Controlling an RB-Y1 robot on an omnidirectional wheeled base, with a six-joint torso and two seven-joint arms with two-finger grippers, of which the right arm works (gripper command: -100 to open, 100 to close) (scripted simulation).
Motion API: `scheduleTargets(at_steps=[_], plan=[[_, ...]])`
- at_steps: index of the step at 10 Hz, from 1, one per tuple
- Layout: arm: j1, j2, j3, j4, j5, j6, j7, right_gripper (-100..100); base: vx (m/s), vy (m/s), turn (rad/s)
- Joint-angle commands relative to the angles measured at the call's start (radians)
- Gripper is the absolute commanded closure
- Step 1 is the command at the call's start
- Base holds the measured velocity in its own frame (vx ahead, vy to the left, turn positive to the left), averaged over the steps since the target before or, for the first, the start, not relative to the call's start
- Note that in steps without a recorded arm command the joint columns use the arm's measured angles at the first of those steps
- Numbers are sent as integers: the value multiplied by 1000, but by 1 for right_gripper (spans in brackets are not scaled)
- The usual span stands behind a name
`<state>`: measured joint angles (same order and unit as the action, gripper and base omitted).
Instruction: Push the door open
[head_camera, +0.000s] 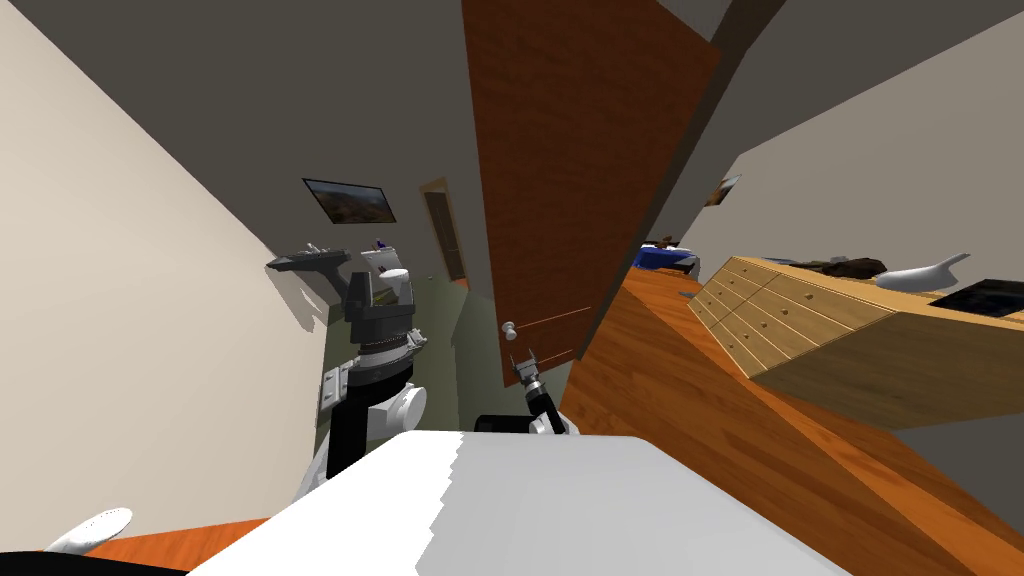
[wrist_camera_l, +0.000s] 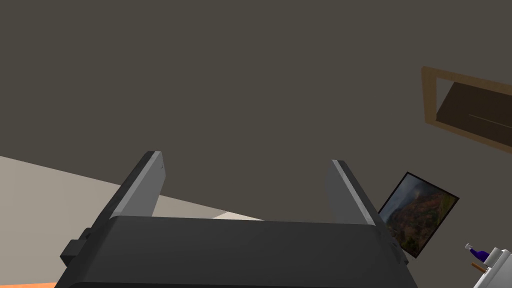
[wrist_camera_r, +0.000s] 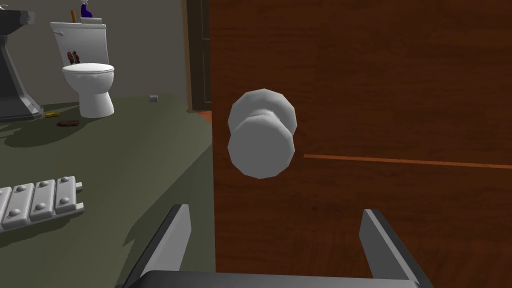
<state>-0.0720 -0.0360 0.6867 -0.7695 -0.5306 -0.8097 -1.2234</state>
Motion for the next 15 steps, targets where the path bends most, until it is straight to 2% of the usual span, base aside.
scheduleTargets(at_steps=[1, 4, 5, 6, 7, 12, 13, 15], plan=[[-4, -6, -3, 5, -1, -3, -1, -100, 237, 44, 21], [-8, 4, -10, 10, -3, -6, -3, -100, 222, 85, 24], [-10, 18, -12, 12, -4, -7, -4, -100, 212, 86, 28], [-7, 9, -11, 6, -4, -4, -2, -100, 96, 38, 4], [-7, 9, -11, 6, -4, -4, -2, 100, -14, 1, 14], [-7, 9, -11, 6, -4, -4, -2, 100, -20, -7, 0], [-4, -3, -23, 12, -10, -1, 2, 100, 74, 83, -30], [-5, -8, -33, 13, -15, -3, 4, 100, 119, 114, -43]])
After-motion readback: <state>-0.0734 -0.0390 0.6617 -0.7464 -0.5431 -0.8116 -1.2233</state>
